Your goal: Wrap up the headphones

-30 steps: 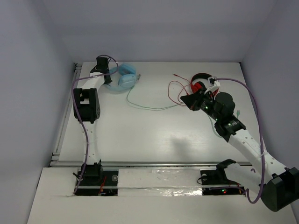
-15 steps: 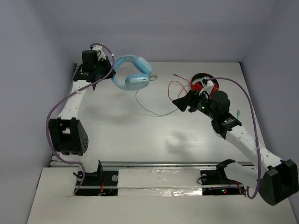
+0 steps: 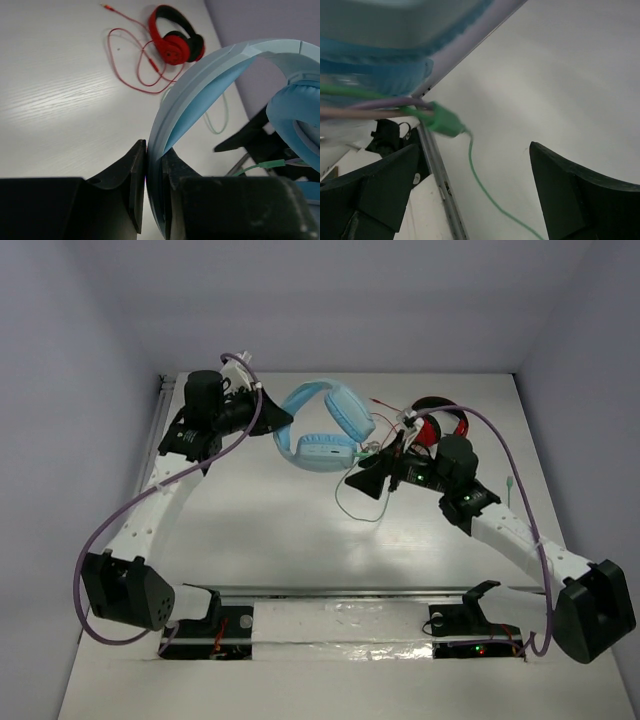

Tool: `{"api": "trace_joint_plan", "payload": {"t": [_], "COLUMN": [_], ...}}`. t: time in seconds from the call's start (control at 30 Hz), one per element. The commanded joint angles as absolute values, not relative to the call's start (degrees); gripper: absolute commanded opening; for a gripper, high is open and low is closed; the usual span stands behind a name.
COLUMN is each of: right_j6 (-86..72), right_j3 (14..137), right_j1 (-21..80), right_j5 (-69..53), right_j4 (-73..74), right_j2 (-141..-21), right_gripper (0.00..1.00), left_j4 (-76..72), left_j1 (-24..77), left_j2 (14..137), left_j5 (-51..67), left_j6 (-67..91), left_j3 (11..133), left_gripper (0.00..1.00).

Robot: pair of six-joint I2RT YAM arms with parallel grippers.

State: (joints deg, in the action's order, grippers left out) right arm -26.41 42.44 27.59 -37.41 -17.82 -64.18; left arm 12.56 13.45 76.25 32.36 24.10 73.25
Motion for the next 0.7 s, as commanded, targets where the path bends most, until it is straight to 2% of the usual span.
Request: {"api": "trace_joint_plan", "payload": {"t": [0.0,0.1,0.2,0.33,0.4,0.43,0.5,0.6,0.63,0.67], "right_j6": [-26.01,-29.08,-32.42,-32.96,-32.7,-32.78,-33.57,-34.45,-34.37,-34.37], "right_j3": [42.9,39.73,37.8,37.7,37.62,37.36,36.65,34.98,34.63,34.02], "right_j1": [29.71,30.41,30.93,32.17,32.17,32.69,32.7,32.7,32.7,32.7], "right_j5": [-40.44,-39.99,-40.61,-40.34,-39.91,-39.38,-38.24,-34.21,-32.97,-31.31], "right_j4": [-25.21,-34.15,-39.35,-38.95,-37.97,-36.66,-35.78,-32.53,-28.95,-26.74], "right_j2": [-67.57,-70.56,-72.15,-72.77,-72.25,-71.72,-69.97,-66.9,-65.93,-64.87], "right_gripper": [0.98,0.97,0.91,0.68,0.6,0.52,0.47,0.27,0.15,0.09], "left_j4": [2.21,0.36,-2.02,-3.69,-6.05,-6.59,-8.08,-11.33,-12.29,-13.87], "left_j1": [13.27,13.27,13.27,13.27,13.27,13.27,13.27,13.27,13.27,13.27], "left_j2": [70.06,68.12,66.27,65.04,64.34,64.16,63.9,64.16,64.42,64.6], "left_j5": [39.1,40.78,40.61,40.61,40.78,40.61,39.21,37.02,36.31,35.78], "left_j6": [34.09,37.96,39.98,42.1,43.85,45.25,46.05,47.98,48.51,50.52], "left_j3": [74.7,75.58,76.46,77.87,77.43,77.26,76.99,76.11,75.85,74.46], "left_gripper": [0.0,0.0,0.0,0.0,0.0,0.0,0.0,0.0,0.0,0.0]}}
